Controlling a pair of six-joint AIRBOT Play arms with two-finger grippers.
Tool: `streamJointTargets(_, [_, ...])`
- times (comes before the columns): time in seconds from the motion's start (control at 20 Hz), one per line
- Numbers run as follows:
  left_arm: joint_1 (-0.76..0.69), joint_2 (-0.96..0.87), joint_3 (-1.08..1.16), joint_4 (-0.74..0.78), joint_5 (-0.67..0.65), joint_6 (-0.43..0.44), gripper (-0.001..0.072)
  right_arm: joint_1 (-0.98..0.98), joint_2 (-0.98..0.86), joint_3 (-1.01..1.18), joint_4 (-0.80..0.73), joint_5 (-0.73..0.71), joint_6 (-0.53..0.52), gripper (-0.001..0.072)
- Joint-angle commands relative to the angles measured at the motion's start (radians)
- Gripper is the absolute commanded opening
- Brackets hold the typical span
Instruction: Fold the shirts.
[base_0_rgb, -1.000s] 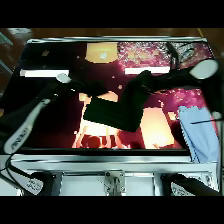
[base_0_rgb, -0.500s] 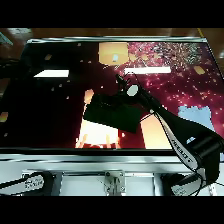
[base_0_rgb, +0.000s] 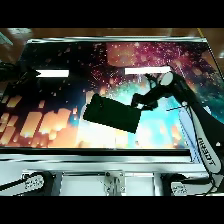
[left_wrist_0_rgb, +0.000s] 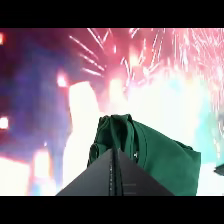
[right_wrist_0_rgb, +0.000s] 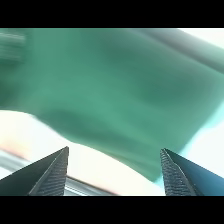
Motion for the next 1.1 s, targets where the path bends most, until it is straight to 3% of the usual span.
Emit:
streamJointTargets(0.0, [-0.003, 0.003, -0.003, 0.001, -0.007, 0.003, 0.0052, -0.097, 0.037, -0.135, -0.022, 0.051, 0.032, 0.0674])
streamJointTargets(0.2, [-0.033, 0.006, -0.003, 0.001, -0.005, 0.005, 0.0052, -0.035, 0.034, -0.335, 0.137, -0.269, -0.002, 0.0674])
streamJointTargets(0.45, [-0.071, 0.006, -0.003, 0.001, -0.002, 0.021, 0.0052, -0.029, -0.06, -0.357, 0.27, -0.333, -0.054, 0.0673])
streamJointTargets(0.5, [-0.08, 0.006, -0.003, 0.001, -0.003, 0.048, 0.0052, -0.029, -0.074, -0.357, 0.352, -0.355, -0.119, 0.0609])
streamJointTargets(0.55, [-0.089, 0.006, -0.003, 0.001, -0.003, 0.057, 0.0052, -0.029, -0.077, -0.357, 0.435, -0.365, -0.212, 0.0411])
streamJointTargets(0.6, [-0.097, 0.006, -0.003, 0.001, -0.002, 0.056, 0.0052, -0.034, -0.069, -0.355, 0.513, -0.371, -0.301, 0.0131])
streamJointTargets(0.65, [-0.103, 0.006, -0.003, 0.001, -0.002, 0.056, 0.0052, -0.046, -0.057, -0.346, 0.572, -0.369, -0.36, 0.0065])
streamJointTargets(0.75, [-0.109, 0.006, -0.003, 0.0, -0.003, 0.055, 0.0052, -0.097, -0.005, -0.294, 0.624, -0.304, -0.49, 0.006])
streamJointTargets(0.8, [-0.11, 0.006, -0.003, 0.0, -0.003, 0.052, 0.0052, -0.138, 0.032, -0.254, 0.61, -0.267, -0.495, 0.006])
streamJointTargets(1.05, [-0.122, 0.006, -0.003, 0.0, -0.003, 0.053, 0.0052, -0.478, 0.239, -0.08, 0.494, -0.189, -0.325, 0.0061])
